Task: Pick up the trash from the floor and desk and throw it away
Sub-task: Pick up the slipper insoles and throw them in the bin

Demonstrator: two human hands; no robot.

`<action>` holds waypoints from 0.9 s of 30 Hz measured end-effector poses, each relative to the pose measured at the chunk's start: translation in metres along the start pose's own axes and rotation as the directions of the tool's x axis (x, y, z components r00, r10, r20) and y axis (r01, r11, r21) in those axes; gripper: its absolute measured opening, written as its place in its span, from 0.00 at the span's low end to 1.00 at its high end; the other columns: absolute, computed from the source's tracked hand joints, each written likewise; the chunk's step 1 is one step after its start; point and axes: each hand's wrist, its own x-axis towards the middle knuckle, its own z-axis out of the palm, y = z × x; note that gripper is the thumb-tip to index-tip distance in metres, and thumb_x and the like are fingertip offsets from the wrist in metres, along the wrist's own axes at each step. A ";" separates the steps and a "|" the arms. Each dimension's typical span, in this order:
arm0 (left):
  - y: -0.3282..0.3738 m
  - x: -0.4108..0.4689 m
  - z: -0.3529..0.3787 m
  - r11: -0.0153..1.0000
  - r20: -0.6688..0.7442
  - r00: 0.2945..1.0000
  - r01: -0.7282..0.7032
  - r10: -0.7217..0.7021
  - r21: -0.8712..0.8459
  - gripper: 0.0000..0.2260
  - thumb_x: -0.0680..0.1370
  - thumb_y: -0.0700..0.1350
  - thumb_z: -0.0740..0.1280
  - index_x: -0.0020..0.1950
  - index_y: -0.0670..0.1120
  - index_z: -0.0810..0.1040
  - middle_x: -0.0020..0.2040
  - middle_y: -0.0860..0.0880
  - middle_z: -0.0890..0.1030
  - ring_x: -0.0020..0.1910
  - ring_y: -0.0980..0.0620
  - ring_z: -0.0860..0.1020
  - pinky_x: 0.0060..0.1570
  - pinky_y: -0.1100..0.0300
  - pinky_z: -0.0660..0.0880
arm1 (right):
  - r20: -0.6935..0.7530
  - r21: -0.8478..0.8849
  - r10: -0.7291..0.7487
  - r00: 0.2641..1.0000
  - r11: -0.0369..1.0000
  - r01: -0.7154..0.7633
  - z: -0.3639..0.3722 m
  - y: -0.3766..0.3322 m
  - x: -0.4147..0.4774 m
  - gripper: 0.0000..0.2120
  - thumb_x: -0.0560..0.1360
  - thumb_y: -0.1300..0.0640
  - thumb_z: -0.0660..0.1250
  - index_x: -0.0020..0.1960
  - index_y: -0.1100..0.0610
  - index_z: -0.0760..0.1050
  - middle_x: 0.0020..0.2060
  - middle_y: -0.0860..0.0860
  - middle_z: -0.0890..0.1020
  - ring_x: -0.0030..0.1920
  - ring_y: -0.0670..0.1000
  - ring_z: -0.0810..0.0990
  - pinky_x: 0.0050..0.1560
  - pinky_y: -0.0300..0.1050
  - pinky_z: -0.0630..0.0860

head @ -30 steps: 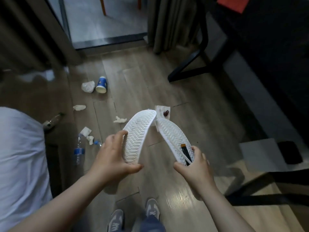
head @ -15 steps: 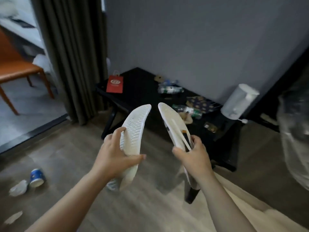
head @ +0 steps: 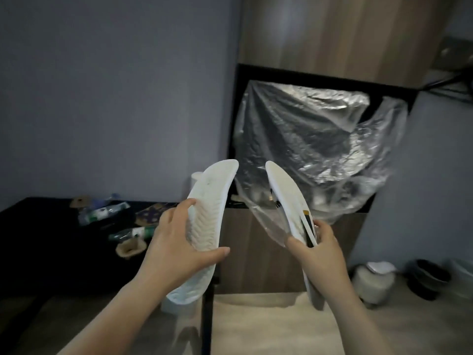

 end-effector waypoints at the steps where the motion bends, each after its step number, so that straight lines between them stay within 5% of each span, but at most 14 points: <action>1: 0.020 0.008 0.017 0.999 0.009 0.999 -0.031 0.031 -0.025 0.47 0.53 0.70 0.73 0.67 0.68 0.56 0.60 0.62 0.60 0.58 0.58 0.64 0.56 0.55 0.68 | -0.043 -0.025 -0.003 0.999 1.000 0.001 -0.024 0.005 0.009 0.29 0.60 0.42 0.67 0.60 0.41 0.67 0.51 0.42 0.76 0.46 0.42 0.77 0.40 0.40 0.72; 7: 0.135 0.031 0.133 0.962 0.091 0.968 -0.217 0.234 -0.166 0.48 0.52 0.70 0.74 0.68 0.68 0.56 0.61 0.62 0.61 0.58 0.61 0.65 0.57 0.58 0.67 | -0.258 -0.095 0.008 0.966 0.995 -0.034 -0.169 0.044 0.043 0.31 0.57 0.38 0.64 0.60 0.38 0.65 0.53 0.44 0.76 0.51 0.48 0.77 0.52 0.53 0.77; 14: 0.231 0.034 0.266 0.903 0.242 0.894 -0.298 0.378 -0.308 0.49 0.52 0.69 0.74 0.69 0.67 0.57 0.60 0.60 0.61 0.60 0.57 0.68 0.59 0.57 0.68 | -0.481 -0.131 0.100 0.871 0.974 -0.185 -0.296 0.106 0.041 0.33 0.56 0.39 0.65 0.61 0.42 0.68 0.52 0.45 0.76 0.53 0.49 0.76 0.56 0.54 0.76; 19: 0.280 0.041 0.348 0.846 0.314 0.818 -0.342 0.482 -0.409 0.49 0.51 0.69 0.73 0.70 0.66 0.58 0.60 0.60 0.60 0.63 0.55 0.67 0.62 0.56 0.67 | -0.606 -0.091 0.145 0.782 0.964 -0.249 -0.354 0.145 0.043 0.33 0.57 0.39 0.65 0.61 0.41 0.67 0.53 0.43 0.75 0.54 0.49 0.76 0.54 0.52 0.76; 24: 0.309 0.065 0.429 0.788 0.364 0.736 -0.367 0.571 -0.494 0.50 0.51 0.70 0.74 0.70 0.64 0.59 0.62 0.59 0.62 0.64 0.56 0.67 0.62 0.57 0.67 | -0.713 -0.075 0.173 0.680 0.945 -0.319 -0.383 0.184 0.073 0.33 0.56 0.39 0.64 0.61 0.42 0.68 0.54 0.43 0.75 0.52 0.47 0.76 0.41 0.42 0.72; 27: 0.317 0.091 0.465 0.765 0.379 0.700 -0.378 0.605 -0.521 0.49 0.52 0.69 0.75 0.70 0.65 0.58 0.60 0.62 0.61 0.62 0.58 0.66 0.59 0.58 0.68 | -0.739 -0.096 0.176 0.650 0.928 -0.360 -0.389 0.200 0.101 0.35 0.57 0.39 0.65 0.64 0.42 0.66 0.55 0.44 0.74 0.54 0.48 0.75 0.47 0.46 0.74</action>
